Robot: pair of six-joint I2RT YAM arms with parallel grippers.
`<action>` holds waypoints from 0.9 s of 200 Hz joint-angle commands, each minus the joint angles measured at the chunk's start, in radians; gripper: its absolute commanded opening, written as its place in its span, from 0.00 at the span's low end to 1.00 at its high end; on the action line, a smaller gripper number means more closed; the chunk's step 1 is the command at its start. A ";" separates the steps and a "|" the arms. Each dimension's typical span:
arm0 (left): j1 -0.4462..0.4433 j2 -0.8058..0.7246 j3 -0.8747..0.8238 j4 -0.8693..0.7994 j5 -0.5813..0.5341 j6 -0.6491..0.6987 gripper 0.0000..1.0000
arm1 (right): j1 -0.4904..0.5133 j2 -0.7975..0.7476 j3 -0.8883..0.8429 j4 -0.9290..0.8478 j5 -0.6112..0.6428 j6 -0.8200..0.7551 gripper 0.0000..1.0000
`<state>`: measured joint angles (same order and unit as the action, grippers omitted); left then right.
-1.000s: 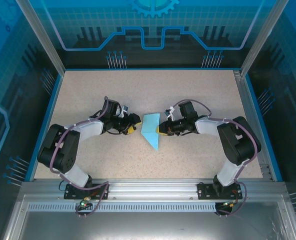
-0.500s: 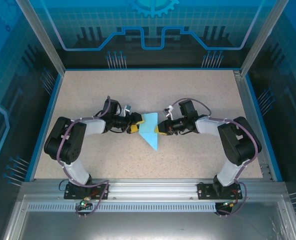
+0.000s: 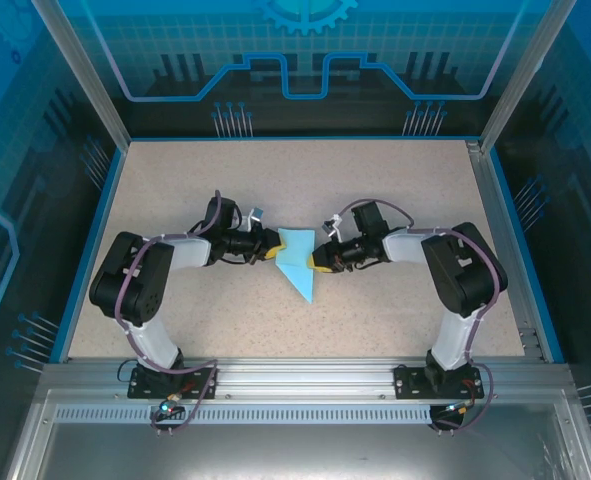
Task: Fold a paper plane with a square sheet of paper (pick it up from the middle)
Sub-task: Fold the wing for the fifth time at the center of the table.
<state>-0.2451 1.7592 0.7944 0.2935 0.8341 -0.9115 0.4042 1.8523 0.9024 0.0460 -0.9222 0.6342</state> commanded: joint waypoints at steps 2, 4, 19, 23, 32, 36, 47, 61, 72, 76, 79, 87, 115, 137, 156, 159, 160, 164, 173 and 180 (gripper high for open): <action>0.009 0.043 -0.017 0.020 -0.021 0.019 0.07 | -0.004 0.031 0.032 -0.054 0.037 -0.031 0.20; 0.009 0.047 -0.016 0.021 -0.022 0.018 0.06 | -0.003 0.031 0.033 -0.055 0.039 -0.031 0.21; 0.004 0.070 -0.014 0.034 -0.023 0.009 0.04 | 0.002 0.032 0.037 -0.080 0.078 -0.038 0.29; 0.002 0.072 -0.014 0.034 -0.027 0.010 0.03 | 0.002 0.031 0.039 -0.091 0.094 -0.040 0.31; -0.002 0.075 -0.012 0.024 -0.044 0.020 0.03 | -0.001 0.022 0.036 -0.114 0.130 -0.042 0.34; -0.005 0.076 -0.012 0.014 -0.055 0.027 0.03 | 0.000 0.015 0.034 -0.124 0.144 -0.045 0.36; -0.013 0.072 -0.010 -0.023 -0.089 0.049 0.03 | 0.000 -0.013 0.036 -0.177 0.210 -0.055 0.43; -0.024 0.065 -0.011 -0.048 -0.127 0.069 0.03 | 0.002 -0.075 0.018 -0.209 0.298 -0.055 0.49; -0.038 0.059 -0.016 -0.057 -0.149 0.075 0.03 | 0.012 -0.133 0.008 -0.246 0.378 -0.061 0.51; -0.040 0.057 -0.017 -0.058 -0.157 0.073 0.03 | 0.019 -0.154 0.004 -0.258 0.413 -0.064 0.51; -0.043 0.055 -0.019 -0.059 -0.165 0.072 0.03 | 0.024 -0.174 0.000 -0.265 0.436 -0.065 0.51; -0.051 0.051 -0.023 -0.056 -0.182 0.068 0.03 | 0.048 -0.221 -0.011 -0.282 0.518 -0.070 0.52; -0.077 0.041 -0.028 -0.048 -0.216 0.049 0.04 | 0.225 -0.351 -0.074 -0.253 0.838 -0.118 0.50; -0.081 0.037 -0.026 -0.043 -0.216 0.034 0.04 | 0.385 -0.424 -0.147 -0.143 1.047 -0.191 0.50; -0.083 0.024 -0.027 -0.049 -0.216 0.034 0.04 | 0.467 -0.438 -0.133 -0.205 1.145 -0.218 0.50; -0.083 0.022 -0.026 -0.052 -0.217 0.034 0.04 | 0.476 -0.433 -0.128 -0.215 1.149 -0.225 0.50; -0.083 0.021 -0.026 -0.052 -0.217 0.035 0.04 | 0.479 -0.432 -0.128 -0.218 1.152 -0.226 0.50; -0.083 0.017 -0.025 -0.055 -0.216 0.034 0.04 | 0.496 -0.427 -0.125 -0.225 1.171 -0.233 0.50; -0.083 0.013 -0.023 -0.061 -0.217 0.036 0.04 | 0.541 -0.420 -0.130 -0.222 1.230 -0.243 0.51; -0.083 0.009 -0.022 -0.064 -0.217 0.037 0.04 | 0.575 -0.417 -0.136 -0.205 1.250 -0.263 0.52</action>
<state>-0.3248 1.8111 0.7811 0.2565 0.6308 -0.8818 0.8948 1.4288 0.7742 -0.1509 0.1173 0.4488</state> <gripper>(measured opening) 0.049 0.510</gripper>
